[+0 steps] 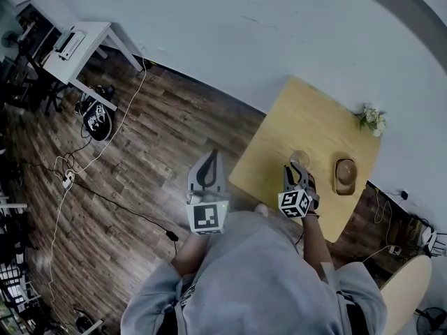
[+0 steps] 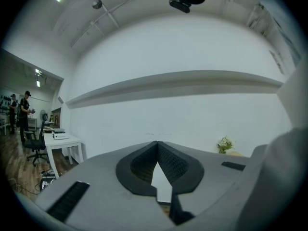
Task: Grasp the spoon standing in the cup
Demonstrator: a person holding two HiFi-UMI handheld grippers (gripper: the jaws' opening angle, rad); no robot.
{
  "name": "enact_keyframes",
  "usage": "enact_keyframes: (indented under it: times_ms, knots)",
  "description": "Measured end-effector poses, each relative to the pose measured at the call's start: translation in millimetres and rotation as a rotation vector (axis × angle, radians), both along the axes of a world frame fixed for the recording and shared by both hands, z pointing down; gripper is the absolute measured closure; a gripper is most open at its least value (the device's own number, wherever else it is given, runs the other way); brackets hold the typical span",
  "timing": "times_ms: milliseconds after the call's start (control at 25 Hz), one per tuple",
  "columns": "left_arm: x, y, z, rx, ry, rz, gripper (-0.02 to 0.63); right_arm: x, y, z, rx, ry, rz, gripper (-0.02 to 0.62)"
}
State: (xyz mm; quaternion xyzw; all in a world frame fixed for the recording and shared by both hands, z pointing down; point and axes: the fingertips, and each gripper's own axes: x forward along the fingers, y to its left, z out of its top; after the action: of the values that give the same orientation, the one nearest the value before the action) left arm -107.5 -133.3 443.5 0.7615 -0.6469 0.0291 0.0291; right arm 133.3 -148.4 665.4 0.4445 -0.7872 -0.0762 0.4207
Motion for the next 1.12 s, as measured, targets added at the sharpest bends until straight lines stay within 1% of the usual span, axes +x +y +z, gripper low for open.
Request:
enact_keyframes:
  times_ms: [160,360,600,920,1120]
  knots:
    - [-3,-3,2,-0.004,-0.002,-0.004,0.604,0,-4,3,0.005,0.022,0.004,0.572]
    - [-5,-6,3,-0.009,-0.002,-0.002,0.604,-5,-6,4,0.008,0.034,0.003,0.577]
    - [-7,-10,4,-0.011,0.001,0.012,0.604,-5,-9,-3,0.047,0.039,0.028,0.591]
    - [1,-18,7,-0.016,0.012,0.065,0.604,11,-13,-37,0.128,-0.034,0.133,0.592]
    - [11,-22,6,-0.011,0.019,0.111,0.604,22,-10,-57,0.161,-0.102,0.210,0.592]
